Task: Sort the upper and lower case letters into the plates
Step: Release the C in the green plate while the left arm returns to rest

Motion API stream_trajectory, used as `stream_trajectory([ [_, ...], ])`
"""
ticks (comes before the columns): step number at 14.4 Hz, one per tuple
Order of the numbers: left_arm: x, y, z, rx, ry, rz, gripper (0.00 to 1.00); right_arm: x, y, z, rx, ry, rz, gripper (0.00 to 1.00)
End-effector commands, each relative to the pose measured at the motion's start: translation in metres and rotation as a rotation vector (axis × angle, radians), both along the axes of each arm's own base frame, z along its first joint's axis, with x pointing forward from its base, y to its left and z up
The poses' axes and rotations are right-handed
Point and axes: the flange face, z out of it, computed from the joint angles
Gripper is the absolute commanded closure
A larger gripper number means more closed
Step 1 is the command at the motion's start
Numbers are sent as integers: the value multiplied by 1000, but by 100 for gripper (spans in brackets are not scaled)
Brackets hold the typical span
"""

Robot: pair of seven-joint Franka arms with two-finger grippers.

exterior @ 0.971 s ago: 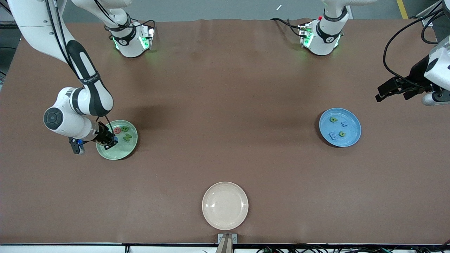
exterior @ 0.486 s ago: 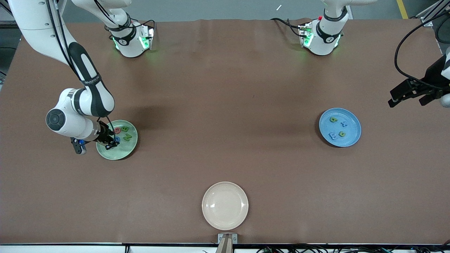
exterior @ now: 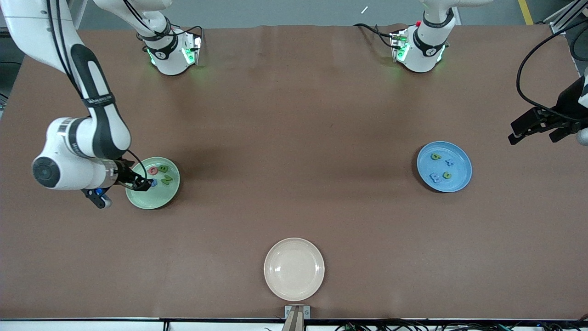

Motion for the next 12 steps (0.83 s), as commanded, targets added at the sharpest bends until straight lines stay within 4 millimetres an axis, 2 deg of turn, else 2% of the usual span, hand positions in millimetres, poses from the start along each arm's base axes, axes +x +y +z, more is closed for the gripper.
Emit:
stream_trajectory([
  [1, 0, 6, 10, 8, -9, -12, 0, 12, -17, 38, 66, 20, 146, 0],
  [2, -1, 7, 12, 8, -11, -10, 0, 11, -18, 43, 69, 37, 198, 0],
  [4, -1, 4, 12, 14, -11, -15, 0, 16, -29, 68, 27, 59, 375, 0],
  [6, -1, 5, 13, 15, -14, -15, 0, 18, -41, 89, 67, 78, 473, 0],
  [10, -6, 8, 12, 26, 24, -13, 0, 19, -76, 118, 109, 65, 532, 0],
  [12, -9, 10, 9, 55, 50, -64, 0, 20, -101, 139, 113, 37, 531, 0],
])
